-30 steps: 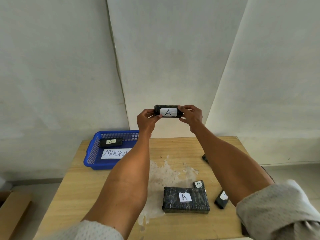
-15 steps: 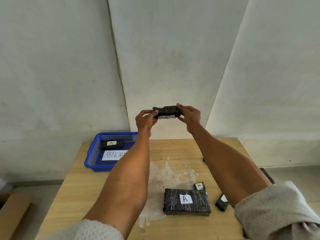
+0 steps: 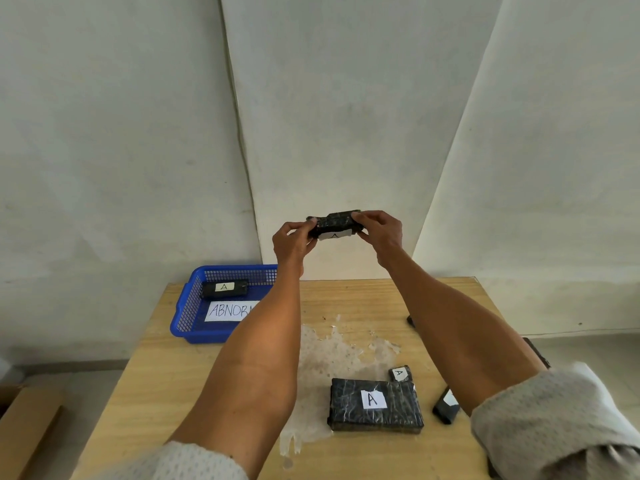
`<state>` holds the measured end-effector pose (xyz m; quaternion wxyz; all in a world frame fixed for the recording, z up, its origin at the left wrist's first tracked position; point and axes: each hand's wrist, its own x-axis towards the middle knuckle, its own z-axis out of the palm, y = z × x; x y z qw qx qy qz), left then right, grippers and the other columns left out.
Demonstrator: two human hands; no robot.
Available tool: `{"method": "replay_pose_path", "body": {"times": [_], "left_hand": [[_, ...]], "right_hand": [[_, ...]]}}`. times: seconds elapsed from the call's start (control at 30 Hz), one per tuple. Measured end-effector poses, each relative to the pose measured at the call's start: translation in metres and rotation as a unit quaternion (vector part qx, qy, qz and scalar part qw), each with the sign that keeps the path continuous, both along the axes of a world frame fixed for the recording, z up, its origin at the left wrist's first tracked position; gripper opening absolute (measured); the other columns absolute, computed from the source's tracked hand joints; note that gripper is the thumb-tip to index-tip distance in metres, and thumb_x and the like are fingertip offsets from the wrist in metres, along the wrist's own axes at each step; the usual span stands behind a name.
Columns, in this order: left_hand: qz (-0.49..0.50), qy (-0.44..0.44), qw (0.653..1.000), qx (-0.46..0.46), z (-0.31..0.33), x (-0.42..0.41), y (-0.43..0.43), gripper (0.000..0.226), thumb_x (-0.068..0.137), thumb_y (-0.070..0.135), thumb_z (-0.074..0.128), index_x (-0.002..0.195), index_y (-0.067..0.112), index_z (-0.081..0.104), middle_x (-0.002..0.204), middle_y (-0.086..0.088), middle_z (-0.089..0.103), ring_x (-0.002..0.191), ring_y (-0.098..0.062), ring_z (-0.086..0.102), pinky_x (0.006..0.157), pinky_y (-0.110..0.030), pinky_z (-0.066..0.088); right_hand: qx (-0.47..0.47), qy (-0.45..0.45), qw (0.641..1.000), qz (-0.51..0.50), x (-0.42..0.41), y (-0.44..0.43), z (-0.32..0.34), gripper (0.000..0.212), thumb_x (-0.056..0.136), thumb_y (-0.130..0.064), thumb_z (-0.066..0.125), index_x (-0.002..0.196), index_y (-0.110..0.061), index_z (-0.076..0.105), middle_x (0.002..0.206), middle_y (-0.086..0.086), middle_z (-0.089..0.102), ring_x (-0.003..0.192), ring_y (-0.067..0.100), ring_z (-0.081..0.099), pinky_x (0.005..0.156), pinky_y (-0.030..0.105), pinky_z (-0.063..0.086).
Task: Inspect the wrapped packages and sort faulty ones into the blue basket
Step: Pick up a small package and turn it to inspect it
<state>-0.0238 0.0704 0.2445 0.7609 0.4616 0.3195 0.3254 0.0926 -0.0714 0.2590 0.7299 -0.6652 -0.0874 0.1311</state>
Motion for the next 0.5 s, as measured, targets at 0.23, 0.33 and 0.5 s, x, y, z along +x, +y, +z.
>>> {"method": "replay_pose_path", "body": {"times": [0.23, 0.33, 0.5], "left_hand": [[0.042, 0.073, 0.996, 0.012, 0.001, 0.003, 0.005, 0.030, 0.073, 0.023, 0.088, 0.081, 0.004, 0.067, 0.098, -0.019, 0.073, 0.086, -0.028, 0.074, 0.063, -0.030, 0.062], [0.043, 0.073, 0.996, 0.020, 0.002, 0.003, 0.003, 0.028, 0.074, 0.022, 0.087, 0.082, 0.003, 0.067, 0.097, -0.018, 0.072, 0.085, -0.027, 0.074, 0.060, -0.028, 0.061], [0.032, 0.064, 0.997, 0.012, 0.002, 0.005, 0.000, 0.024, 0.075, 0.019, 0.085, 0.085, 0.007, 0.067, 0.099, -0.017, 0.072, 0.088, -0.027, 0.073, 0.061, -0.027, 0.060]], "right_hand": [[-0.032, -0.050, 0.997, 0.050, -0.007, -0.008, -0.009, 0.040, 0.066, -0.023, 0.091, 0.102, -0.015, 0.076, 0.099, 0.002, 0.078, 0.099, 0.027, 0.073, 0.092, 0.044, 0.060], [-0.037, -0.050, 0.997, 0.046, -0.008, -0.010, -0.008, 0.038, 0.065, -0.023, 0.091, 0.100, -0.016, 0.077, 0.098, 0.001, 0.078, 0.098, 0.026, 0.074, 0.093, 0.044, 0.060], [-0.027, -0.060, 0.997, 0.042, -0.010, -0.012, -0.004, 0.035, 0.068, -0.014, 0.090, 0.099, -0.016, 0.076, 0.101, 0.002, 0.078, 0.098, 0.022, 0.074, 0.092, 0.042, 0.060]]}}
